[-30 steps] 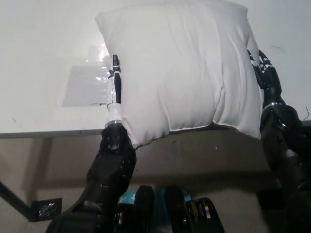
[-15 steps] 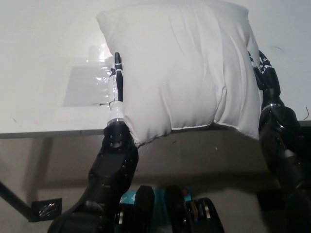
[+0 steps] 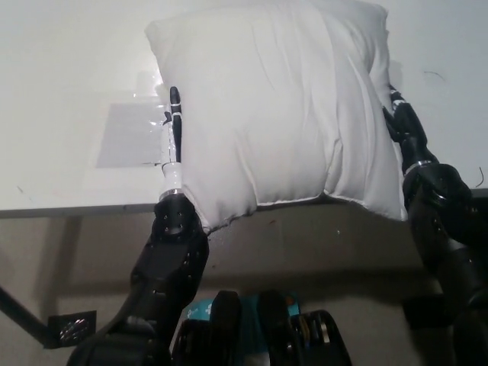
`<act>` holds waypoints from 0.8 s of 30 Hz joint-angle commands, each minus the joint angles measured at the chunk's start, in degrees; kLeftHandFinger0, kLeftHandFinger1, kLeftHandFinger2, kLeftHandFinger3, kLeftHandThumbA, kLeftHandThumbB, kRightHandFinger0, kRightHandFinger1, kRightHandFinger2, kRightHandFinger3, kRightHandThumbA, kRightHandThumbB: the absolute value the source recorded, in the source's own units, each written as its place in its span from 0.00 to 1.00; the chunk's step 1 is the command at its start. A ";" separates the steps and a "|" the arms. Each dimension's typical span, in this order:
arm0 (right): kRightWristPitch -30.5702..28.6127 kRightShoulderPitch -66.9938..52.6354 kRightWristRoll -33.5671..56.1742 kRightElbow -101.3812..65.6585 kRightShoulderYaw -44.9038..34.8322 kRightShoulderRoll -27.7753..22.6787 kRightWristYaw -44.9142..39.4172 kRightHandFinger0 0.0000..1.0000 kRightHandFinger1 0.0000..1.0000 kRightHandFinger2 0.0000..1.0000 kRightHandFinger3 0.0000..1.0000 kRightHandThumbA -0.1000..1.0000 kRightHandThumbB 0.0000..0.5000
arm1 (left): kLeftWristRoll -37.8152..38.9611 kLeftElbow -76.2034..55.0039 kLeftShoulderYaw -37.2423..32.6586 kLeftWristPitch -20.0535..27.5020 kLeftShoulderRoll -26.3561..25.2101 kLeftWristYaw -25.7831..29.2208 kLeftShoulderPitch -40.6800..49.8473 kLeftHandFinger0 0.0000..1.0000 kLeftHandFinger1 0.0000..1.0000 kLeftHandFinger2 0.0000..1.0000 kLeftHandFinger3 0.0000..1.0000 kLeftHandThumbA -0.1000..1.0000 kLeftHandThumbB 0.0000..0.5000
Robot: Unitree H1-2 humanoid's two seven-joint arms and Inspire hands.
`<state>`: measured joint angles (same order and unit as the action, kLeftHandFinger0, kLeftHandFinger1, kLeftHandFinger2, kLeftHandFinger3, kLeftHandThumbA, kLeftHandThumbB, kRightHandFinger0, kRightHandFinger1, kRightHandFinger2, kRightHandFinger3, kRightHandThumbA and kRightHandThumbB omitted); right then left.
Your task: The robot uses both hands to lift the pillow and then drops it on the table
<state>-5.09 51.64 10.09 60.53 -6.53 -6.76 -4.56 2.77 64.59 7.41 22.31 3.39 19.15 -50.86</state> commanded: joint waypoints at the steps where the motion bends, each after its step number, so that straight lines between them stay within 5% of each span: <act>1: 3.90 0.76 -1.76 -3.13 4.77 4.56 -7.50 1.00 1.00 1.00 1.00 1.00 0.94 | -0.73 -0.37 -1.61 1.01 2.36 -1.66 -1.55 1.00 1.00 1.00 1.00 1.00 0.34; 4: 3.93 0.46 -1.34 -3.54 5.65 4.46 -7.18 1.00 1.00 1.00 1.00 1.00 0.93 | -0.89 -0.88 -1.93 0.97 2.44 -1.66 -1.24 1.00 1.00 1.00 1.00 1.00 0.32; 7: 4.27 0.23 -0.13 -3.95 5.25 4.61 -7.46 1.00 1.00 1.00 1.00 1.00 0.91 | 0.26 -0.89 -1.58 1.17 3.03 -2.80 -1.82 1.00 1.00 1.00 1.00 1.00 0.41; 15: 3.92 -0.34 2.29 -10.28 3.41 5.42 -5.49 1.00 1.00 1.00 1.00 1.00 0.91 | -0.13 -6.26 -2.89 0.32 3.69 -2.58 -3.33 1.00 1.00 1.00 1.00 1.00 0.29; 24: 3.04 2.02 -4.19 -25.68 7.30 3.82 -0.12 1.00 1.00 1.00 1.00 1.00 0.92 | -1.28 -17.90 -4.83 -7.00 4.65 -1.55 -6.97 1.00 1.00 1.00 1.00 1.00 0.37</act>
<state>-1.20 48.50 9.11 42.92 -2.98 -6.08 -3.30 3.90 53.44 6.13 19.71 3.24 19.42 -50.81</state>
